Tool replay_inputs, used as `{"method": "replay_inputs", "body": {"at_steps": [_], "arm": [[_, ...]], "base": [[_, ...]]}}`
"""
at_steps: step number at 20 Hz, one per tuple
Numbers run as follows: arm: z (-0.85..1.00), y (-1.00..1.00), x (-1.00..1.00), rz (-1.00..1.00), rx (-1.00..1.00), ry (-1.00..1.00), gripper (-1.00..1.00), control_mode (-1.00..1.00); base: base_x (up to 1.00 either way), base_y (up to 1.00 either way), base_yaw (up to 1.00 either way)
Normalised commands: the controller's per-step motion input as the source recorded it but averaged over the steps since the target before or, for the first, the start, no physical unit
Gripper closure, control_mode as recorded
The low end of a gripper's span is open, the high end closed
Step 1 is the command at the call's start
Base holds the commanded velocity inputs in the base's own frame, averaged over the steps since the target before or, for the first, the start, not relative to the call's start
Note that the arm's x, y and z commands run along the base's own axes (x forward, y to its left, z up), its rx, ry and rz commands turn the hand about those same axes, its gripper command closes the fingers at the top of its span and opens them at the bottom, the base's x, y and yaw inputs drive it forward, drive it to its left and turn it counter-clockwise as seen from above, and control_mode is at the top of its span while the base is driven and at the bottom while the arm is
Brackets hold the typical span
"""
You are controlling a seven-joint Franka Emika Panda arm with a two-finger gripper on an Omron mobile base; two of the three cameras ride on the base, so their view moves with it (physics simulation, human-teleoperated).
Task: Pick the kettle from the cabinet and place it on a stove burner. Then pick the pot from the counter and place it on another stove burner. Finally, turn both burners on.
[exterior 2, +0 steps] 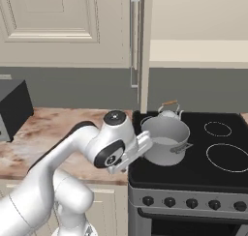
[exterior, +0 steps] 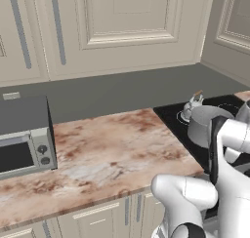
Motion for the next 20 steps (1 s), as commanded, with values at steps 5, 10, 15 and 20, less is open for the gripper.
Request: {"method": "replay_inputs", "body": {"at_steps": [5,10,15,20], "arm": [[-0.01,-0.01,-0.42,0.0,0.05,0.0,-1.0,-1.0],[-0.09,-0.01,-0.55,0.0,0.11,-0.06,-1.0,-1.0],[-0.1,-0.02,-0.5,0.0,0.14,-0.09,-1.0,-1.0],[-0.09,-0.03,-0.38,0.0,0.14,-0.13,-1.0,-1.0]], "base": [[0.0,0.0,0.0],[0.0,0.0,0.0],[0.0,0.0,0.0],[0.0,0.0,0.0]]}}
